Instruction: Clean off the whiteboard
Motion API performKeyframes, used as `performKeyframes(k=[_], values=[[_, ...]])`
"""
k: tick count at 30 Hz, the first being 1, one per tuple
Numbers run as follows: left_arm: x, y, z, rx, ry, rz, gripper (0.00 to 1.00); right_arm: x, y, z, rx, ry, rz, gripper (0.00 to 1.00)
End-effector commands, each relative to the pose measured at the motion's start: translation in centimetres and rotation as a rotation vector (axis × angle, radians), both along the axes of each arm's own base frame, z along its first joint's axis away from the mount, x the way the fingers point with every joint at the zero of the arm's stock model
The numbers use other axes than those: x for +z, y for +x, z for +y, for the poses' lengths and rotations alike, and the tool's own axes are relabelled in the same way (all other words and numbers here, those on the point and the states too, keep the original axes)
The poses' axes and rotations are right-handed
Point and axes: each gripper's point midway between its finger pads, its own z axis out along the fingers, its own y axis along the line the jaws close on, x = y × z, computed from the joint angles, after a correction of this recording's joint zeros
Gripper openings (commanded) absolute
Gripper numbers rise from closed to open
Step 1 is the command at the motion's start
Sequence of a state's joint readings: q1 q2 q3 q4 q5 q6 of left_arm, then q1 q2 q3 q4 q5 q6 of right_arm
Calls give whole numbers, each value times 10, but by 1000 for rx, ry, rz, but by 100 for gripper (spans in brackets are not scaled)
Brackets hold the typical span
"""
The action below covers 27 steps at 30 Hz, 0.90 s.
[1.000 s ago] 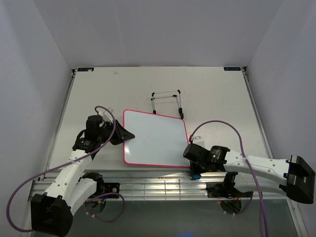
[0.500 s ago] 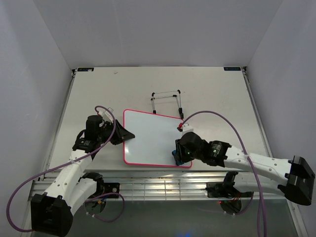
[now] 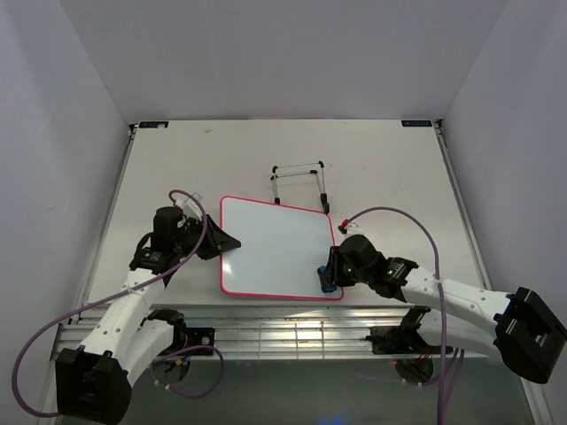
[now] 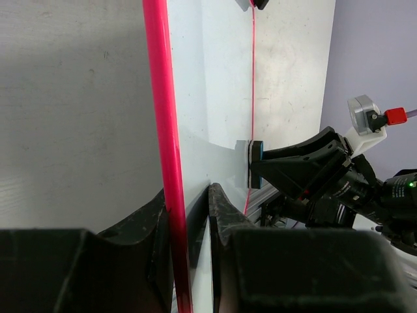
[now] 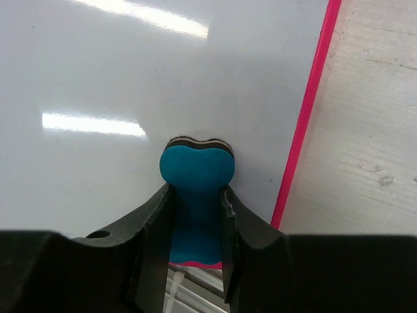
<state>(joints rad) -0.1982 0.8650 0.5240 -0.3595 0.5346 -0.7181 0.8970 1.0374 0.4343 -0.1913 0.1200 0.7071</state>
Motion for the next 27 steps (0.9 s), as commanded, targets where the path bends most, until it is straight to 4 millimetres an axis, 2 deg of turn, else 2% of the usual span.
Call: performKeyframes(k=[1,4,5,8,17,20,21,25,27], values=[[2,17,17,30,126,-135,0,-58,-38,-55,-49,-227,174,8],[2,17,17,31,127,-137,0,-57,-35,-73,-111,-306,162,8],[3,17,17,30,126,-138,0,-52,-28,-78,-143,-329,134,8],[3,17,16,29,123,-138,0,-46,-23,-89,-183,-372,106,8],[3,16,16,26,121,-139,0,-37,-17,-95,-190,-432,87,8],[3,16,15,18,116,-140,0,-16,-8,-74,-148,-315,32,8],[3,17,15,19,115,-141,0,-5,-1,-59,-130,-242,-9,8],[3,15,11,1,100,-142,0,43,8,-7,21,48,-148,8],[3,14,10,-9,87,-143,0,48,6,7,76,102,-155,8]])
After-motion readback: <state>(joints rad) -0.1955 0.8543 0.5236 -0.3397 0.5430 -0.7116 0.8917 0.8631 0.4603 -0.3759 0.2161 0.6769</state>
